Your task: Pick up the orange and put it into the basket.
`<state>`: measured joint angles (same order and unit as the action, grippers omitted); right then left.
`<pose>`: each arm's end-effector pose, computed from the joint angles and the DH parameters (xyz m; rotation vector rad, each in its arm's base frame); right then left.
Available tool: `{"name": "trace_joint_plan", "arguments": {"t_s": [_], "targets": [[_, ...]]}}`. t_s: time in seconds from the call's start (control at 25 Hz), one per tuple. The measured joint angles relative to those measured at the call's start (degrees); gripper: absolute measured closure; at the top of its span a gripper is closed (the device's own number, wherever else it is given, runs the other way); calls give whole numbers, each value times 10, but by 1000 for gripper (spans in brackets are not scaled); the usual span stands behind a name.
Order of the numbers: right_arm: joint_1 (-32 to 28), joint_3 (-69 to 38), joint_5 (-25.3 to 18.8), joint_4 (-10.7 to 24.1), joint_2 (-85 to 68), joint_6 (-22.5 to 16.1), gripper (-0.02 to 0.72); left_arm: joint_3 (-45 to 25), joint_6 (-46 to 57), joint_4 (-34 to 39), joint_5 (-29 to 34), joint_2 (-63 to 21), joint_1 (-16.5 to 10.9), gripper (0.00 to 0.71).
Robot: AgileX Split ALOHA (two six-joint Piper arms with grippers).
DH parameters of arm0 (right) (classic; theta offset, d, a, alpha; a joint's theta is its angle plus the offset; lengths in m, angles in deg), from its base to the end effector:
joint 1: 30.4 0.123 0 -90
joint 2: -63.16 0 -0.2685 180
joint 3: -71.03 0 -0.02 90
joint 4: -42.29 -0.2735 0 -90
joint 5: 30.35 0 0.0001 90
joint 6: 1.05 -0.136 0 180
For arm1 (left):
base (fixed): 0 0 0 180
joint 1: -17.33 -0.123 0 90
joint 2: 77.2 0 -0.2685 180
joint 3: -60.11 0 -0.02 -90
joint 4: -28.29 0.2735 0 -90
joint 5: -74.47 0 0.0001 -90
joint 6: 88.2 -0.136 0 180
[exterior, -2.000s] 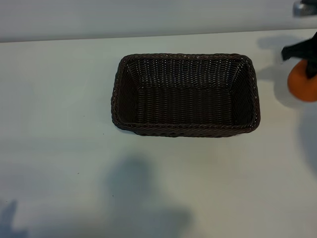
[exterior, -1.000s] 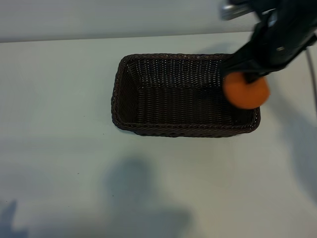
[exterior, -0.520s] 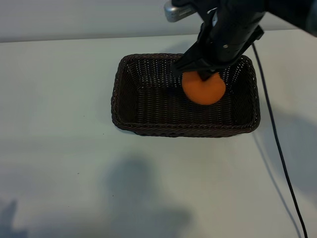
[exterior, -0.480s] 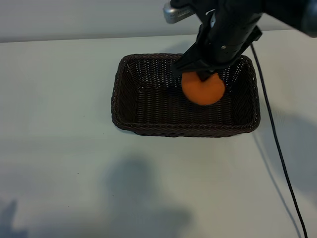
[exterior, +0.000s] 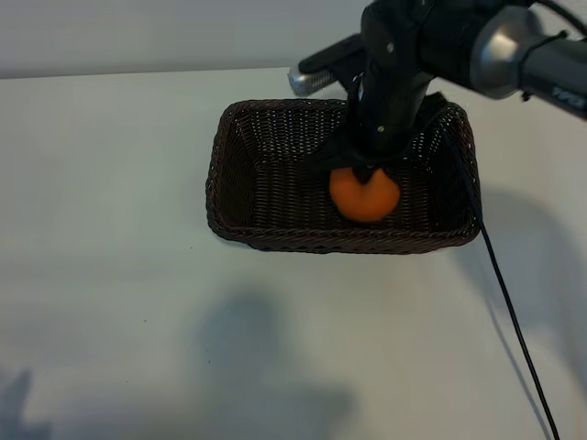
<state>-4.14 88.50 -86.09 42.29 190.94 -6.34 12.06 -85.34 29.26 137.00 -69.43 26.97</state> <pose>0.4131 0.2038 0.1270 -0.5288 2.8572 0.0966 0.0680 -0.0095 0.2648 0.1211 2.0639 -0.1141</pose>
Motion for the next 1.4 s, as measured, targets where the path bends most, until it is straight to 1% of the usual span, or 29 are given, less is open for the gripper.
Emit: {"name": "trace_joint_plan", "arguments": {"t_s": [0.28, 0.4, 0.44, 0.48, 0.56, 0.64, 0.72, 0.76, 0.8, 0.92, 1.0, 1.2, 1.4], "targets": [[0, 1, 11, 4, 31, 0, 619, 0, 0, 0, 0, 0, 0, 158], [0, 1, 11, 4, 33, 0, 590, 0, 0, 0, 0, 0, 0, 158], [0, 1, 11, 4, 33, 0, 557, 0, 0, 0, 0, 0, 0, 158], [0, 1, 11, 4, 33, 0, 509, 0, 0, 0, 0, 0, 0, 158], [0, 1, 11, 4, 33, 0, 383, 0, 0, 0, 0, 0, 0, 158], [0, 1, 10, 4, 33, 0, 225, 0, 0, 0, 0, 0, 0, 158], [0, 1, 8, 4, 35, 0, 97, 0, 0, 0, 0, 0, 0, 158], [0, 1, 7, 4, 36, 0, 47, 0, 0, 0, 0, 0, 0, 158], [0, 1, 5, 3, 36, 0, 19, 0, 0, 0, 0, 0, 0, 158], [0, 1, -4, 0, 36, 0, 4, 0, 1, 0, 0, 0, 0, 158], [0, 1, -12, 0, 35, 0, 18, 0, 1, 0, 0, 0, 0, 158], [0, 1, -18, 4, 8, 0, 81, 0, 1, 0, 0, 0, 0, 158], [0, 1, -22, 10, -32, 0, 101, 0, 1, 0, 0, 0, 0, 158]]}}
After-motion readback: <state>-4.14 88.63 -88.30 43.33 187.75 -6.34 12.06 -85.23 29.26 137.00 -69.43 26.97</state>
